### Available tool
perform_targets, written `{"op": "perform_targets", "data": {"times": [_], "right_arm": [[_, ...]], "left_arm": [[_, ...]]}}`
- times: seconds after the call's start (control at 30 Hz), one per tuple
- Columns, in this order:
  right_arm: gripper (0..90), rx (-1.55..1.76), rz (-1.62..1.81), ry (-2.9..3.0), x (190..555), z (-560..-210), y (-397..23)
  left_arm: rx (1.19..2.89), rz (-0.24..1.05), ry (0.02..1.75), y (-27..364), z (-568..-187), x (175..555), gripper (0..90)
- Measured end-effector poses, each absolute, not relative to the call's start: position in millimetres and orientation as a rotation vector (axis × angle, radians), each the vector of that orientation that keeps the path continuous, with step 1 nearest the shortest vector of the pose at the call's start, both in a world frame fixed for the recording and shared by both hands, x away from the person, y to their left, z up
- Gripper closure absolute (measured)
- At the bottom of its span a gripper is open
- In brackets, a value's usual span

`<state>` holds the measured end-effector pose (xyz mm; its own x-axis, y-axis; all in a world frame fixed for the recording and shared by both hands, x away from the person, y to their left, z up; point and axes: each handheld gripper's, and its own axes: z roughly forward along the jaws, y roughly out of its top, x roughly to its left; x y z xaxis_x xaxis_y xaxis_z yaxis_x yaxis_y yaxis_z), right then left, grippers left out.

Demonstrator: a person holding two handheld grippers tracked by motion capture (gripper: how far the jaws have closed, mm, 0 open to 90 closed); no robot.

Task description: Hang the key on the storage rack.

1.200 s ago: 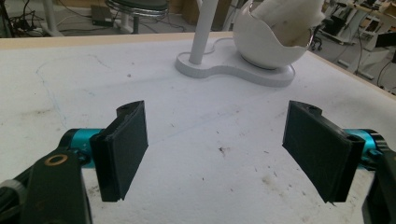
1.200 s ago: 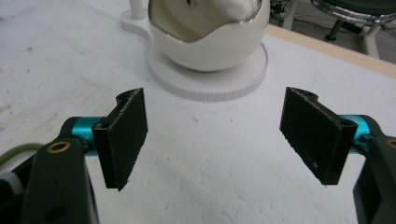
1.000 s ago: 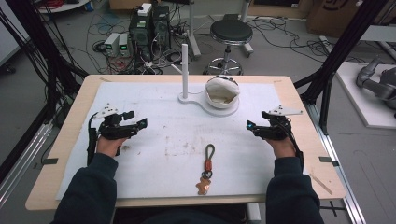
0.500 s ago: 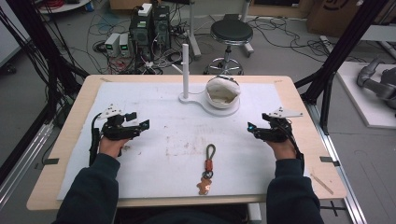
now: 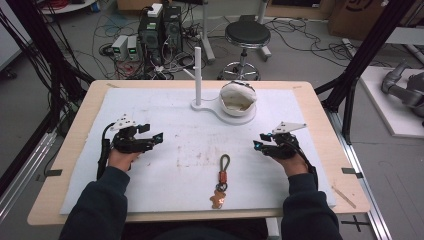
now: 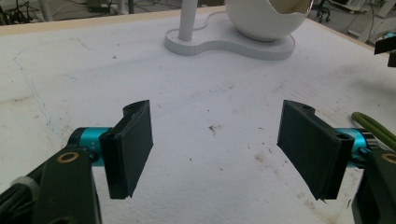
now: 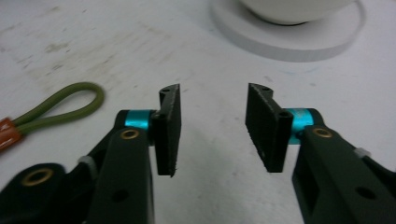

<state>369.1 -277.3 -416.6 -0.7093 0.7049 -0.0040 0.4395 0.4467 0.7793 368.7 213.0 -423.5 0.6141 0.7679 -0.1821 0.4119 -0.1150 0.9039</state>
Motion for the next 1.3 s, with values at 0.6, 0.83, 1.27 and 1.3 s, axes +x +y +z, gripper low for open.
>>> {"op": "perform_targets", "data": {"times": [0.6,0.83,1.27,1.3], "right_arm": [[63.2,0.784,1.197,2.669,378,-438,-208],[83.4,0.647,1.082,2.704,382,-443,-185],[85.1,1.027,0.967,2.317,390,-432,-182],[84.5,1.048,0.958,2.307,391,-432,-183]], "left_arm": [[1.781,0.368,0.964,202,-429,370,31.7],[1.812,0.326,0.943,194,-431,370,38.8],[1.855,0.287,0.947,165,-436,371,38.3],[1.862,0.281,0.944,158,-435,371,38.1]]}}
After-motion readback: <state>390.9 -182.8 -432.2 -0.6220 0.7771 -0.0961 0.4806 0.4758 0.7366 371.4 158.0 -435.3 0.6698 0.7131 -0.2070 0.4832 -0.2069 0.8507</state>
